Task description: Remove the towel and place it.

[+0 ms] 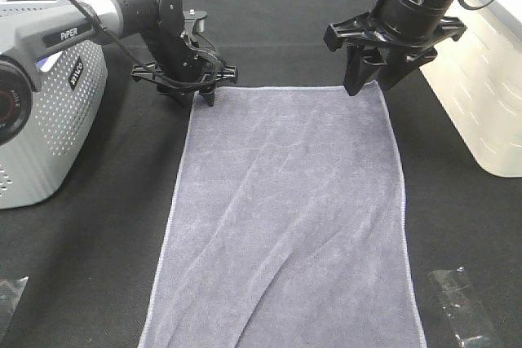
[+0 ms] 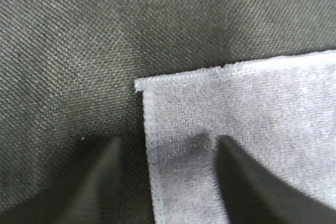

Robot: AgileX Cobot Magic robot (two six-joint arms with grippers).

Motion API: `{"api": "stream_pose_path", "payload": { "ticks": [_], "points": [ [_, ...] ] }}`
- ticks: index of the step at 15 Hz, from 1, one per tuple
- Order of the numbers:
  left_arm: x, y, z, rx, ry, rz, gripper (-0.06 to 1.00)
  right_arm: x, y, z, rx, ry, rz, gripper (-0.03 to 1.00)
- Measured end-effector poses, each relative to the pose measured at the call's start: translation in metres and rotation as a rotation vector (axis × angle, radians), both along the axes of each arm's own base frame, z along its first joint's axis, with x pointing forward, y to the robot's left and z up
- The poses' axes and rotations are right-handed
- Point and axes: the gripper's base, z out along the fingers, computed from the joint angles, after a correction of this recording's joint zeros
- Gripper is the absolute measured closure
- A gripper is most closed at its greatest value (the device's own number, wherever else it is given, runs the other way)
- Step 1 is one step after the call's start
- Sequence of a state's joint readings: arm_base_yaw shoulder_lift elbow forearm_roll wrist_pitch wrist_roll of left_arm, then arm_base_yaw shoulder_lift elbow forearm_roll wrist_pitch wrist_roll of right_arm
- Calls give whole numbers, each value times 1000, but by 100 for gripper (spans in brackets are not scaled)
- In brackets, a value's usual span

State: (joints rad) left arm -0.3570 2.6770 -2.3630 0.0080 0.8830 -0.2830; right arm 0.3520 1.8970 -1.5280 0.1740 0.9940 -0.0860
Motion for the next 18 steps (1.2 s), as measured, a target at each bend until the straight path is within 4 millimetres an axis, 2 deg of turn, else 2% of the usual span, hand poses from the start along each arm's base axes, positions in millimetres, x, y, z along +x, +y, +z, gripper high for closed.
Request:
{"api": "stream_pose_path", "payload": {
  "ticks": [2,4,6,7,10,13,15,18],
  "points": [
    [1,0,-3,1,-6,-1,49,0,0,0,0,1,0,47],
    [2,1,-4,12,-10,-3,66,0,0,0,0,1,0,47],
    [3,2,-4,23,-21,-18,90,0,0,0,-1,2,0,47],
    [3,2,-4,30,-25,-35,94,0,0,0,-1,3,0,47],
    [3,4,-1,73,-44,-62,94,-1,0,0,-3,8,1,47],
    [5,13,26,184,-102,-84,94,4,1,1,14,-46,-8,47],
    [5,15,36,211,-123,-88,94,13,3,3,44,-139,-25,47],
    [5,19,36,258,-111,-92,94,33,9,-4,59,-220,-35,47]
  ]
}}
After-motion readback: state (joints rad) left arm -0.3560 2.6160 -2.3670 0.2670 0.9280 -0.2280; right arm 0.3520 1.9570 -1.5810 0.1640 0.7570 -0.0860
